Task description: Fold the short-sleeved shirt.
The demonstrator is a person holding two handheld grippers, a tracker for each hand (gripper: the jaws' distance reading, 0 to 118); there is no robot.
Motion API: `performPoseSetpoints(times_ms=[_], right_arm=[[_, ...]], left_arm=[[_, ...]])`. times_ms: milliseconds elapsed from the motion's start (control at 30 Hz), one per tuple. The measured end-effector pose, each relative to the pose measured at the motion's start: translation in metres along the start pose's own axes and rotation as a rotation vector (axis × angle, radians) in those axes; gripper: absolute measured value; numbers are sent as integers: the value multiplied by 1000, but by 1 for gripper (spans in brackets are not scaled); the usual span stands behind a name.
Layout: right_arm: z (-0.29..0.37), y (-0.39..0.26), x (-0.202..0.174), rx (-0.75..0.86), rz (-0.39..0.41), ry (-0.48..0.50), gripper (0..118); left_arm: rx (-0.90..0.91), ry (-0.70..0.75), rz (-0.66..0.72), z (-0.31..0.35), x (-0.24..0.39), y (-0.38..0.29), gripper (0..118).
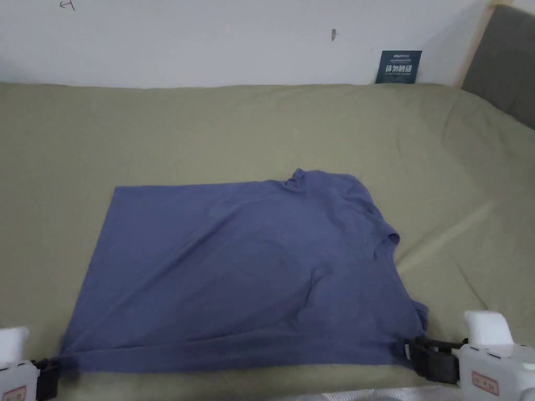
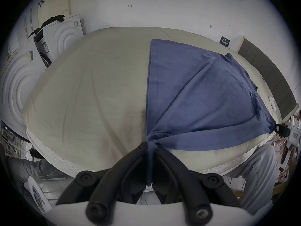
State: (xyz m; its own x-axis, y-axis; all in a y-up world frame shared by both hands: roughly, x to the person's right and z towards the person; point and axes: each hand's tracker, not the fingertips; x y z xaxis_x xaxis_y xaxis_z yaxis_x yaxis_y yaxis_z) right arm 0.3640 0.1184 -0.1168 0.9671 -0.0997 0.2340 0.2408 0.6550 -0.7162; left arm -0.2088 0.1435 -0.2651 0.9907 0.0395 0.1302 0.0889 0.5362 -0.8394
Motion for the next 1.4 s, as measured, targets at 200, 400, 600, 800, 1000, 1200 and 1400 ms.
performPoseSetpoints(times_ms=[200, 400, 600, 800, 1000, 1200, 1400], right_arm=[[0, -5, -3, -9, 15, 5, 7], [12, 17, -3, 38, 17, 15, 7], [10, 77, -11, 109, 56, 12, 7], [-29, 146, -17, 108, 69, -6, 7], [-90, 189, -24, 34, 100, -40, 7], [-138, 203, -27, -27, 107, -65, 7], [-124, 193, -20, -13, 22, -49, 112]], left_arm=[[-20, -4, 0, 0, -4, 5, 3], [18, -16, -15, 11, -7, 22, 3], [76, -52, -7, 11, -11, 78, 3], [97, -59, -12, -18, 0, 141, 3], [52, -41, 2, -69, 5, 185, 3], [-8, -45, 22, -102, 8, 191, 3], [-27, -53, 10, -101, 4, 181, 118]])
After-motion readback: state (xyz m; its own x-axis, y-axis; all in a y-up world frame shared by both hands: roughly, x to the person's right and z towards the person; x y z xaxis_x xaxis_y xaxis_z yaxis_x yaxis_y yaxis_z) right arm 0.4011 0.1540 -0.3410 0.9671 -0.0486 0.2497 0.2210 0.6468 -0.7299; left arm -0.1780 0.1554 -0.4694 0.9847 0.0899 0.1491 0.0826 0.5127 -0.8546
